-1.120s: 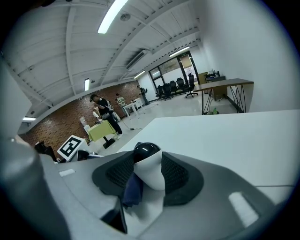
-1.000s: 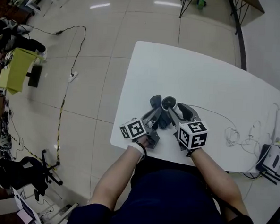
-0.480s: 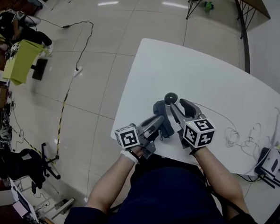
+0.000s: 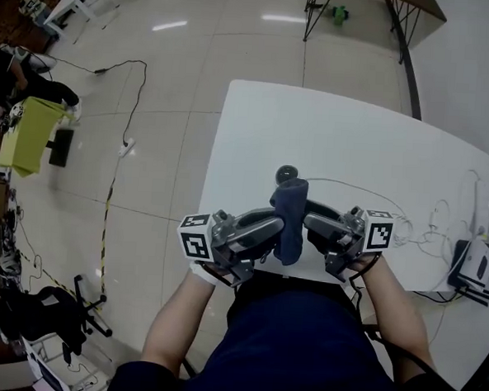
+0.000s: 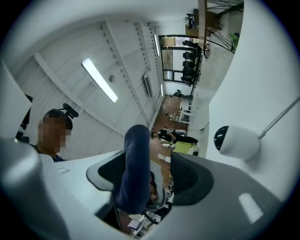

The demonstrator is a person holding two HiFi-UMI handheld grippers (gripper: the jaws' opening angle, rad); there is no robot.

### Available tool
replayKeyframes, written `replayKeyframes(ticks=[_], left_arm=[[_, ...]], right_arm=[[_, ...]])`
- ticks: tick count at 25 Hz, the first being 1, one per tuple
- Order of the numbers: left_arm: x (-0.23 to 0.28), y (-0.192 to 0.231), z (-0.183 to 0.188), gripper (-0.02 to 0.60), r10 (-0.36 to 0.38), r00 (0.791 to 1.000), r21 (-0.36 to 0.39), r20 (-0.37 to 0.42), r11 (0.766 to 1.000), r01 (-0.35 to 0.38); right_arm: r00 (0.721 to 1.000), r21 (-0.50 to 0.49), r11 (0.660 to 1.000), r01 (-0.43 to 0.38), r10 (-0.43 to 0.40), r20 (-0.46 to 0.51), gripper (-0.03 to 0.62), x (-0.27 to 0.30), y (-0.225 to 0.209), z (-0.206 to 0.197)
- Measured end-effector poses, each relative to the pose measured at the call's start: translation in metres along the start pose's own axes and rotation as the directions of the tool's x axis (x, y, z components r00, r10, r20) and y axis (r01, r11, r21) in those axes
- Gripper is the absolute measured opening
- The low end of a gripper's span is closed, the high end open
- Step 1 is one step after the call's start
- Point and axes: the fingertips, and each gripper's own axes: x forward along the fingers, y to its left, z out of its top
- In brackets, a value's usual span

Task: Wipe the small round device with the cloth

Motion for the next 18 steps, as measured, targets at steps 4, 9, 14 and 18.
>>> replayKeyframes(ticks=[4, 9, 14, 18], left_arm=[[0.000, 0.007, -0.009, 0.051, -0.022, 1.000, -0.050, -0.021, 0.999, 0.020], [-0.008, 0.026, -0.017, 0.052, 0.032, 0.999, -0.075, -0.016, 0.997, -0.033], [-0.028, 0.068, -0.027, 0.110, 0.282, 0.957, 0.085, -0.069, 0.957, -0.276], [-0.063, 0.111, -0.005, 0.110, 0.526, 0.850, 0.269, -0.036, 0.824, -0.498]], right_arm=[[0.998, -0.009, 0.999, -0.054, 0.053, -0.043, 0.304, 0.006, 0.016, -0.016], [0.997, -0.084, 0.996, 0.031, -0.036, -0.063, 0.161, 0.004, 0.006, -0.029], [0.966, -0.150, 0.955, 0.257, -0.260, 0.000, 0.117, -0.018, -0.028, -0.025], [0.787, -0.448, 0.685, 0.575, -0.613, 0.072, 0.117, -0.047, -0.075, 0.000]])
